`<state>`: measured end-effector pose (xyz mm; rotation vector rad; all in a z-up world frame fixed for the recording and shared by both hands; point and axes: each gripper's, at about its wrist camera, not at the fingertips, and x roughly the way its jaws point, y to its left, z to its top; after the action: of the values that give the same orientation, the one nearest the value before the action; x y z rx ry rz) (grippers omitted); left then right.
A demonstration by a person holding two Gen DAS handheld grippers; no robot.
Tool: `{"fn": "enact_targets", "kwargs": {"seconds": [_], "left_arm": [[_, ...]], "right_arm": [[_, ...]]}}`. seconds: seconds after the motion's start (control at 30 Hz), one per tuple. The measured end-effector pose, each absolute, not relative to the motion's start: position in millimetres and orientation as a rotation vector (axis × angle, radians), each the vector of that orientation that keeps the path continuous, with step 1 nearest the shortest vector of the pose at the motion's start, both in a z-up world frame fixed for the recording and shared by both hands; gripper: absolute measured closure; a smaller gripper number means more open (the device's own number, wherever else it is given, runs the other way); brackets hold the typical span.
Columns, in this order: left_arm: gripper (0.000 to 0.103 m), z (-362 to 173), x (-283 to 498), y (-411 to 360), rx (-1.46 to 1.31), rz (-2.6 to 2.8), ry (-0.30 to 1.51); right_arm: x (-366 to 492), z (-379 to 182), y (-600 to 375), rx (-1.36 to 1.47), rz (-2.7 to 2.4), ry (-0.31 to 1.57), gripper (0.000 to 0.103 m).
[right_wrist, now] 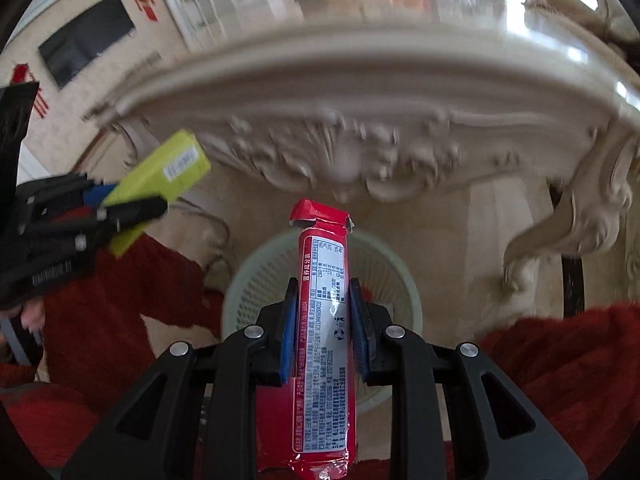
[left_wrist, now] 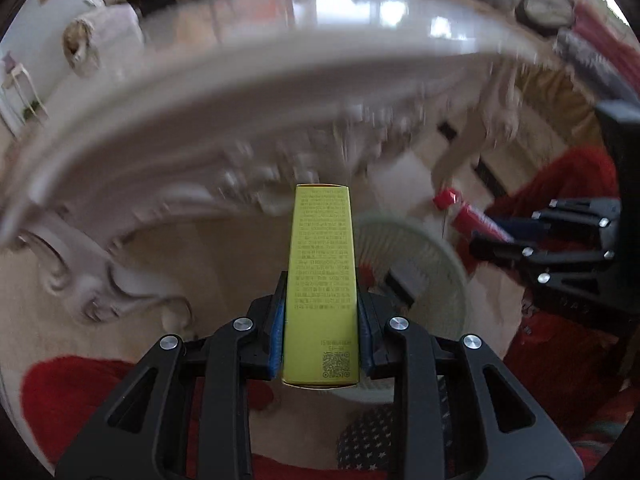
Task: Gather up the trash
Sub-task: 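Carry the box and tube down and drop them into the wastebasket, opening both tools, then raise both open tools back toward the table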
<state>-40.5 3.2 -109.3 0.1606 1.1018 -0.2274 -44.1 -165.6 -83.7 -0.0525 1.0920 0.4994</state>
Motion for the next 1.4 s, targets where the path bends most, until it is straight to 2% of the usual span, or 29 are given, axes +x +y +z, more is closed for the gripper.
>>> {"fn": "enact_targets", "kwargs": {"seconds": [0.1, 0.27, 0.3, 0.33, 0.37, 0.47, 0.57, 0.77, 0.87, 1.0, 1.07, 1.1, 1.17, 1.33, 1.4], "left_arm": [[0.074, -151, -39, -5, 0.158, -0.235, 1.192], [0.072, -190, -35, -15, 0.169, -0.263, 1.304], [0.065, -195, -33, -16, 0.18, -0.256, 1.317], [0.032, -197, -31, -16, 0.188, -0.246, 1.321], [0.01, -197, -31, -14, 0.186, -0.239, 1.317], [0.01, -201, -29, -11, 0.164, -0.237, 1.324], [0.01, -205, -28, -10, 0.147, -0.231, 1.337], [0.01, -176, -24, -5, 0.162, -0.208, 1.268], [0.01, -116, -21, 1, 0.179, -0.234, 1.135], [0.01, -27, 7, 12, 0.147, -0.248, 0.951], [0.01, 8, 41, 14, 0.154, -0.218, 0.86], [0.01, 20, 58, 14, 0.161, -0.196, 0.826], [0.01, 42, 114, 13, 0.147, -0.149, 0.759], [0.01, 49, 253, 5, 0.068, -0.023, 0.713], [0.01, 45, 298, -2, 0.043, -0.008, 0.719]], "right_arm": [[-48, -110, -161, -0.078, 0.492, 1.162, 0.08], [-52, -129, -161, -0.101, 0.477, 1.225, 0.08], [-49, -131, -161, -0.104, 0.475, 1.232, 0.08], [-48, -134, -160, -0.108, 0.478, 1.243, 0.08], [-48, -137, -161, -0.109, 0.476, 1.254, 0.079], [-45, -146, -159, -0.119, 0.459, 1.296, 0.076], [-43, -147, -163, -0.106, 0.422, 1.299, 0.042], [-38, -139, -170, -0.043, 0.409, 1.263, 0.041], [-40, -120, -174, -0.038, 0.434, 1.216, 0.041], [-35, -58, -184, -0.055, 0.464, 1.061, 0.041], [-20, -19, -195, -0.025, 0.45, 0.954, 0.039], [-10, -1, -202, -0.012, 0.427, 0.897, 0.03], [19, 35, -218, 0.017, 0.365, 0.766, 0.024], [122, 83, -230, -0.021, 0.232, 0.62, 0.019], [170, 92, -230, -0.021, 0.199, 0.621, 0.019]]}}
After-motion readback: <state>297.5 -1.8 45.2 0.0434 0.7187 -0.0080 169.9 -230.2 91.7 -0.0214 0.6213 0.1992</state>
